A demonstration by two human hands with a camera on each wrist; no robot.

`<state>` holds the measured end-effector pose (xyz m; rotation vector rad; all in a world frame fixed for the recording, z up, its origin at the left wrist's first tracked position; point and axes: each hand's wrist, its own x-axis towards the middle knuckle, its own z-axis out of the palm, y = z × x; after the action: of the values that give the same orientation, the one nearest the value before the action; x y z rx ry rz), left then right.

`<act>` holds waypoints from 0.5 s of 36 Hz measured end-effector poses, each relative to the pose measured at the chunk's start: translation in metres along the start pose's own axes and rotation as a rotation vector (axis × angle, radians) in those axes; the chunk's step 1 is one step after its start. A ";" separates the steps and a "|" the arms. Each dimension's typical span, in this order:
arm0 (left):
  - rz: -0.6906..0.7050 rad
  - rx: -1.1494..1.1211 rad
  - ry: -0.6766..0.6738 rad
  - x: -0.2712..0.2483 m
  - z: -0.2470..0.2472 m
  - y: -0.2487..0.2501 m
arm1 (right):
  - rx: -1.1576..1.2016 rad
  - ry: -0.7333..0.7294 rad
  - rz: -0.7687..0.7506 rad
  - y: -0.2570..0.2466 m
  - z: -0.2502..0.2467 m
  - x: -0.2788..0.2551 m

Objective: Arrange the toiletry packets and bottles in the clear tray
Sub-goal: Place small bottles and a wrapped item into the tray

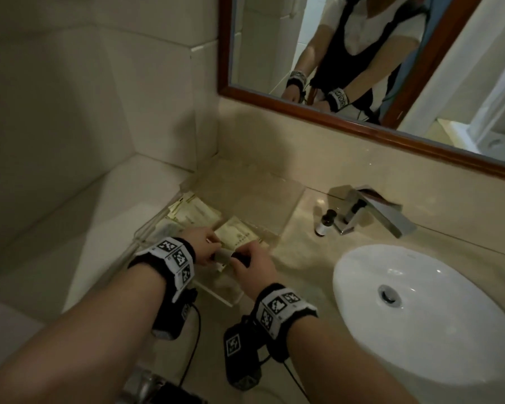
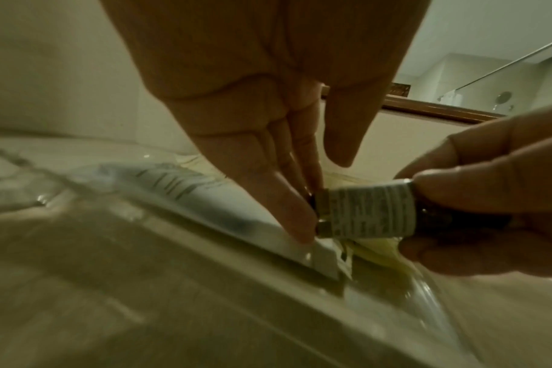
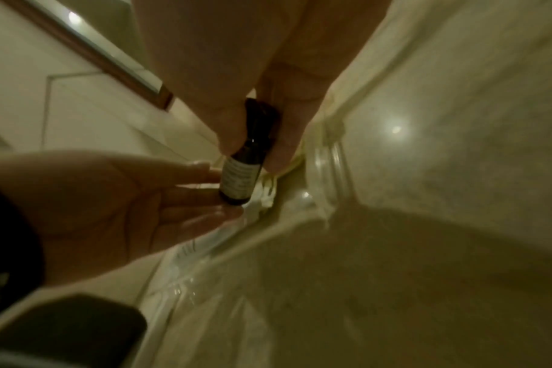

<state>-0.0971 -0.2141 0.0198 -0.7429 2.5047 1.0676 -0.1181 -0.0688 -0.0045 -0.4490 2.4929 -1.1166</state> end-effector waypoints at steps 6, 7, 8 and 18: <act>0.016 0.002 0.006 0.004 0.002 -0.010 | -0.335 0.037 -0.102 0.000 0.011 0.000; 0.020 -0.024 0.017 0.006 0.002 -0.011 | -0.414 0.054 -0.119 0.001 0.011 0.000; 0.024 -0.053 0.021 0.007 0.002 -0.010 | -0.467 0.061 -0.124 0.003 0.011 0.000; 0.065 0.072 0.062 0.004 0.005 0.000 | -0.547 0.070 -0.130 0.012 0.014 0.007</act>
<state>-0.1005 -0.2119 0.0150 -0.6886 2.6214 0.9835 -0.1191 -0.0731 -0.0235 -0.7365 2.8508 -0.4769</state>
